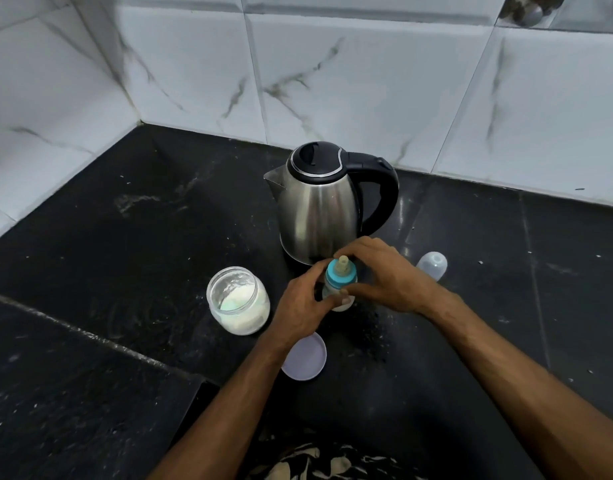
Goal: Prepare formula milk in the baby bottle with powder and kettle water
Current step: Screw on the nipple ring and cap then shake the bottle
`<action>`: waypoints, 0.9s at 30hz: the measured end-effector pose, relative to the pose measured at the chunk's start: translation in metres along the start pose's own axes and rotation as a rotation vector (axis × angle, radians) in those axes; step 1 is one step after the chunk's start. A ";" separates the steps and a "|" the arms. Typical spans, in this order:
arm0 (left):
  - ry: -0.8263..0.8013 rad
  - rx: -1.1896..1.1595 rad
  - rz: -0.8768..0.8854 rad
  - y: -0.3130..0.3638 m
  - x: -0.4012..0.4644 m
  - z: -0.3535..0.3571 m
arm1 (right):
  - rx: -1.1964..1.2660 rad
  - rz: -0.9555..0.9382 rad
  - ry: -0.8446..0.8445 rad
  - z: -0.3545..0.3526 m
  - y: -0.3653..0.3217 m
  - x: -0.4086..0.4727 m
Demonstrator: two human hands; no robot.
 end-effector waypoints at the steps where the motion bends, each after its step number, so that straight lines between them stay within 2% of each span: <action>1: -0.001 0.005 0.003 0.000 0.000 0.000 | -0.007 0.037 0.032 -0.001 0.001 0.001; 3: 0.003 0.020 0.009 -0.001 0.000 0.000 | -0.023 0.080 0.060 -0.001 0.002 0.001; 8: 0.009 0.027 0.008 -0.001 0.000 0.001 | 0.109 0.009 -0.045 0.003 -0.002 -0.002; 14: 0.013 0.038 0.018 -0.004 0.000 0.001 | -0.026 0.097 0.090 0.001 0.002 0.001; 19: 0.004 0.009 0.012 -0.002 0.000 0.001 | 0.151 0.013 -0.056 0.004 0.001 -0.004; 24: 0.015 0.023 0.013 -0.004 0.001 0.002 | 0.089 0.039 0.083 0.002 0.002 -0.001; 27: 0.023 0.036 0.038 -0.002 0.001 -0.002 | 0.063 0.026 0.064 0.004 0.001 0.000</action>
Point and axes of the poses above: each hand's wrist, its own x-axis towards the middle knuckle, its own z-axis out of the palm, y = z × x, the point moved 7 cm from there along x, towards the middle knuckle, and after that the axes turned 5 degrees about -z, right-handed, at the moved point
